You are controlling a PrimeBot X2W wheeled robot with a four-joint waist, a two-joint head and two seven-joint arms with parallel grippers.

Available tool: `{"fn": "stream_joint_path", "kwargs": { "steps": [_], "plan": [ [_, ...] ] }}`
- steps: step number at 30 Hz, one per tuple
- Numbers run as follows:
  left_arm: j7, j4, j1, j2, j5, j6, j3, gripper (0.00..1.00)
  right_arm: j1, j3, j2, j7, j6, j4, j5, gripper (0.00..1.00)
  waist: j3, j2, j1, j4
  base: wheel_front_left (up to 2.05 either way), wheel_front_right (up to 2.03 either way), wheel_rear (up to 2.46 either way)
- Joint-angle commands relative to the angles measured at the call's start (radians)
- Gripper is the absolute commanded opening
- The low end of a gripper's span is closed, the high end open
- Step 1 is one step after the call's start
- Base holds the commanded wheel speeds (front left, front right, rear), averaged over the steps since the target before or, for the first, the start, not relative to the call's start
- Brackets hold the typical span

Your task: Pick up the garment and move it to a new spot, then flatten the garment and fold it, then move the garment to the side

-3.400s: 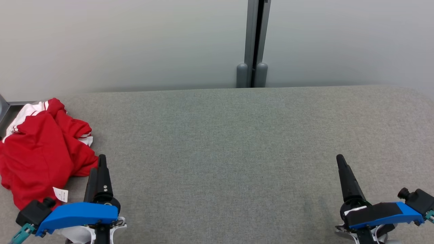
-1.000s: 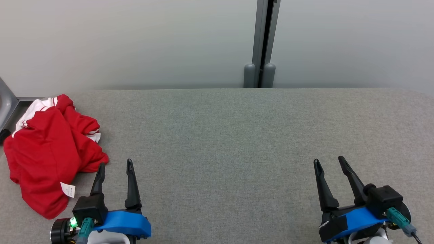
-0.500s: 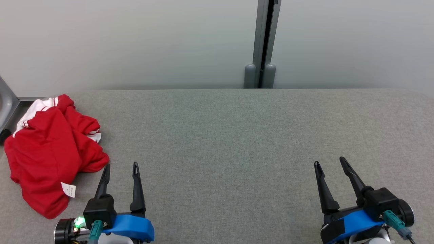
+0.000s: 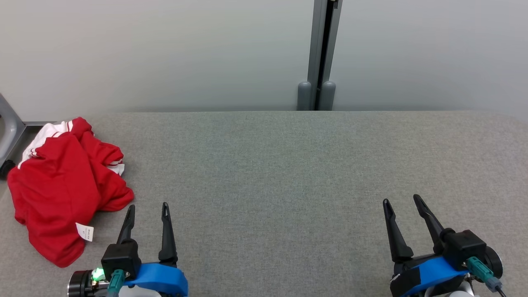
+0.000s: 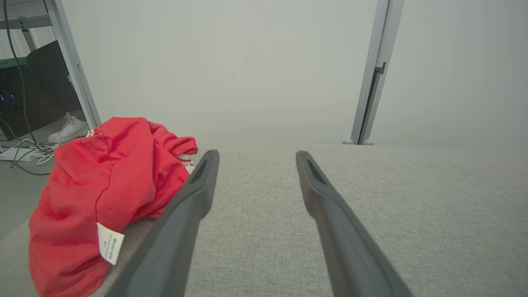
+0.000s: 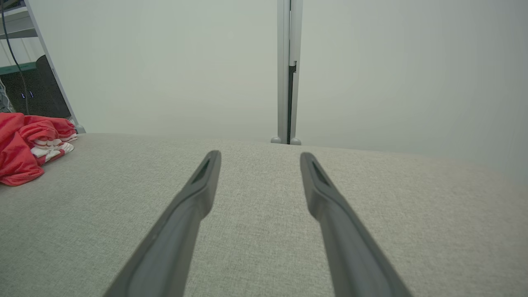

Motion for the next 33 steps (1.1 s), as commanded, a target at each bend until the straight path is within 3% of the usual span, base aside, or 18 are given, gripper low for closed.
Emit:
{"fn": "stream_joint_path", "kwargs": {
  "steps": [1,19,33],
  "plan": [
    [-0.005,0.002,-0.007,0.003,-0.004,0.003,0.002,1.0,0.005,-0.001,-0.007,-0.006,0.003,0.004,0.003,1.0,0.0,0.0,0.0,0.0,0.0,0.0,0.0],
    [-0.004,0.004,-0.019,0.023,-0.017,0.014,-0.006,1.0,-0.009,0.008,-0.006,-0.005,0.003,0.013,0.014,1.0,0.002,0.0,0.0,0.028,0.0,0.0,0.0],
    [0.007,-0.018,-0.033,0.053,-0.034,0.032,0.014,1.0,-0.027,0.019,-0.006,-0.002,0.003,0.014,0.019,1.0,0.033,0.0,0.0,0.164,0.0,0.0,0.0]
  ]
}}
